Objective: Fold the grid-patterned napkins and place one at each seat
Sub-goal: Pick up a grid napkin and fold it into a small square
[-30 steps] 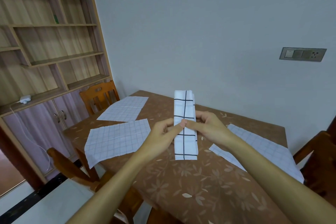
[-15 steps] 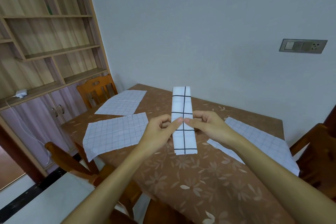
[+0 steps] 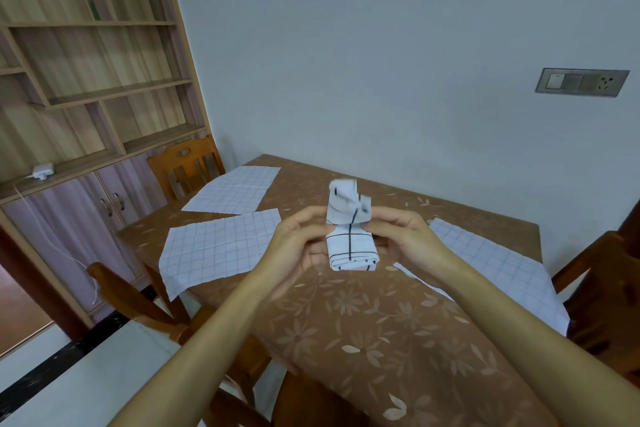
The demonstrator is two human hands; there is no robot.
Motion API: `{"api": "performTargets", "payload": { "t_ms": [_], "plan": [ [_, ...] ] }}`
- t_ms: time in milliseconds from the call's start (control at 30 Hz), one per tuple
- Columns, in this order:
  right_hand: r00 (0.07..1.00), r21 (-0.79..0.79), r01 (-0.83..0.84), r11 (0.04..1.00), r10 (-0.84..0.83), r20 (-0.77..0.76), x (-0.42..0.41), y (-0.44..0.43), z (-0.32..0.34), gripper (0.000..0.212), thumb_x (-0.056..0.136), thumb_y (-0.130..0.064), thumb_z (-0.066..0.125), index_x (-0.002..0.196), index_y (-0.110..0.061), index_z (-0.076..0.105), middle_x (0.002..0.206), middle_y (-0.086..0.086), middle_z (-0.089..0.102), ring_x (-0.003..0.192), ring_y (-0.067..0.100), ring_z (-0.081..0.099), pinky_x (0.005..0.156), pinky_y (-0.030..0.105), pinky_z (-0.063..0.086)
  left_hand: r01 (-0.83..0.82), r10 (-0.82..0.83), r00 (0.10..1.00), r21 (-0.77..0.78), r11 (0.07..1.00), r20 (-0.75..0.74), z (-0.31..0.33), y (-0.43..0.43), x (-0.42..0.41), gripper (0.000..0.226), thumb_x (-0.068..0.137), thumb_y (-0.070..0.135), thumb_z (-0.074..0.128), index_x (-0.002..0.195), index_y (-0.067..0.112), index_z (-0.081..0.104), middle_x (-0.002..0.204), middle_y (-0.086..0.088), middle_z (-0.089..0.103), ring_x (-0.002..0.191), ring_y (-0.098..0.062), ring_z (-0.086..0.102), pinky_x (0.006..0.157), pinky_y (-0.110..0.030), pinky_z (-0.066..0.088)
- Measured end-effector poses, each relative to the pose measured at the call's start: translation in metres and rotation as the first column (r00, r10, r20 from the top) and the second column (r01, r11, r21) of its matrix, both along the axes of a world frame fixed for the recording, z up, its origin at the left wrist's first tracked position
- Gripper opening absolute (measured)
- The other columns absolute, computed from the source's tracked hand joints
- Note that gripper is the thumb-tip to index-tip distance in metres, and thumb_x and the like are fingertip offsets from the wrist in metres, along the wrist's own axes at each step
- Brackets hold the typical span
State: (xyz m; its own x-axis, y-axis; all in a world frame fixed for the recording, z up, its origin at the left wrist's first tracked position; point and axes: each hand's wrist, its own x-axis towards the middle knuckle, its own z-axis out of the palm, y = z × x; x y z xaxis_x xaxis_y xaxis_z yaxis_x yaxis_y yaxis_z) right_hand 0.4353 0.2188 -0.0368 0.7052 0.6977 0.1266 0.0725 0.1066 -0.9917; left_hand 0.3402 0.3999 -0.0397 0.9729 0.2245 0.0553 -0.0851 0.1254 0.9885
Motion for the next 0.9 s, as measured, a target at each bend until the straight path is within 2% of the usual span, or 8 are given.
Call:
{"api": "performTargets", "payload": {
  "t_ms": [133, 233, 333, 400, 567, 700, 800, 900],
  "plan": [
    [1.0, 0.021, -0.008, 1.0, 0.008, 0.015, 0.001, -0.004, -0.001, 0.036, 0.097, 0.006, 0.046, 0.082, -0.007, 0.076, 0.095, 0.012, 0.073, 0.092, 0.03, 0.066, 0.081, 0.039, 0.056, 0.004, -0.004, 1.0, -0.055, 0.999, -0.001, 0.0, -0.004, 0.0, 0.033, 0.099, -0.003, 0.039, 0.085, 0.0, 0.068, 0.085, -0.014, 0.074, 0.081, -0.027, 0.073, 0.06, -0.033, 0.056],
    [0.999, -0.017, -0.009, 1.0, 0.01, 0.037, 0.004, -0.006, -0.006, 0.034, 0.095, -0.004, 0.046, 0.075, -0.008, 0.074, 0.083, 0.006, 0.069, 0.079, 0.025, 0.061, 0.063, 0.023, 0.05, -0.041, 0.041, 0.999, 0.06, 0.997, -0.003, -0.005, -0.005, 0.002, 0.024, 0.094, 0.015, 0.055, 0.079, 0.004, 0.071, 0.085, -0.017, 0.066, 0.083, -0.031, 0.067, 0.066, -0.036, 0.051],
    [0.998, -0.082, 0.051, 0.995, -0.047, 0.048, 0.003, -0.008, -0.013, 0.021, 0.091, -0.031, 0.058, 0.094, -0.019, 0.075, 0.093, 0.0, 0.072, 0.083, 0.017, 0.067, 0.073, 0.027, 0.05, -0.09, 0.079, 0.996, 0.283, 0.955, 0.05, -0.017, -0.007, 0.002, 0.004, 0.083, 0.012, 0.078, 0.085, 0.011, 0.075, 0.082, -0.017, 0.07, 0.078, -0.025, 0.073, 0.069, -0.04, 0.054],
    [0.996, -0.164, 0.072, 0.984, -0.061, 0.07, 0.002, -0.008, -0.021, 0.026, 0.092, -0.042, 0.066, 0.117, -0.033, 0.066, 0.1, -0.007, 0.077, 0.093, 0.013, 0.073, 0.086, 0.031, 0.054, -0.15, 0.122, 0.987, 0.334, 0.931, 0.103, -0.025, -0.012, 0.003, 0.013, 0.08, 0.01, 0.082, 0.089, 0.014, 0.073, 0.076, -0.015, 0.07, 0.072, -0.022, 0.074, 0.065, -0.037, 0.055],
    [0.996, -0.288, 0.012, 0.958, 0.013, 0.083, -0.003, -0.005, -0.045, 0.036, 0.095, -0.029, 0.066, 0.129, -0.02, 0.059, 0.104, -0.002, 0.078, 0.093, 0.014, 0.076, 0.085, 0.031, 0.059, -0.219, 0.193, 0.975, 0.322, 0.921, 0.11, -0.046, -0.019, 0.007, 0.034, 0.083, 0.012, 0.079, 0.112, 0.025, 0.065, 0.092, -0.001, 0.075, 0.08, -0.019, 0.075, 0.066, -0.029, 0.061],
    [0.97, -0.453, 0.069, 0.889, 0.045, 0.238, 0.004, -0.012, -0.064, 0.024, 0.092, -0.042, 0.066, 0.115, -0.034, 0.066, 0.095, -0.004, 0.077, 0.086, 0.016, 0.075, 0.081, 0.039, 0.06, -0.134, 0.18, 0.979, 0.372, 0.919, -0.092, -0.064, -0.013, 0.018, 0.026, 0.088, 0.035, 0.074, 0.113, 0.031, 0.066, 0.1, 0.009, 0.074, 0.085, -0.007, 0.073, 0.073, -0.028, 0.061],
    [0.97, -0.503, 0.056, 0.862, 0.072, 0.231, 0.008, -0.016, -0.076, 0.016, 0.096, -0.037, 0.063, 0.102, -0.023, 0.068, 0.088, -0.005, 0.071, 0.078, 0.006, 0.069, 0.071, 0.024, 0.056, -0.073, 0.128, 0.988, 0.47, 0.879, -0.087, -0.077, -0.015, 0.023, 0.024, 0.095, 0.033, 0.066, 0.087, 0.012, 0.073, 0.069, 0.007, 0.066, 0.062, -0.006, 0.064, 0.054, -0.019, 0.052],
    [0.99, -0.439, 0.117, 0.891, -0.071, 0.119, 0.011, -0.016, -0.094, 0.031, 0.101, -0.034, 0.055, 0.077, -0.015, 0.063, 0.069, -0.011, 0.06, 0.059, -0.004, 0.058, 0.057, 0.013, 0.046, -0.125, 0.179, 0.982, 0.481, 0.868, -0.067, -0.102, -0.021, 0.03, 0.025, 0.097, 0.03, 0.063, 0.075, 0.019, 0.066, 0.067, 0.006, 0.061, 0.061, -0.002, 0.061, 0.052, -0.017, 0.049]
  ]
}}
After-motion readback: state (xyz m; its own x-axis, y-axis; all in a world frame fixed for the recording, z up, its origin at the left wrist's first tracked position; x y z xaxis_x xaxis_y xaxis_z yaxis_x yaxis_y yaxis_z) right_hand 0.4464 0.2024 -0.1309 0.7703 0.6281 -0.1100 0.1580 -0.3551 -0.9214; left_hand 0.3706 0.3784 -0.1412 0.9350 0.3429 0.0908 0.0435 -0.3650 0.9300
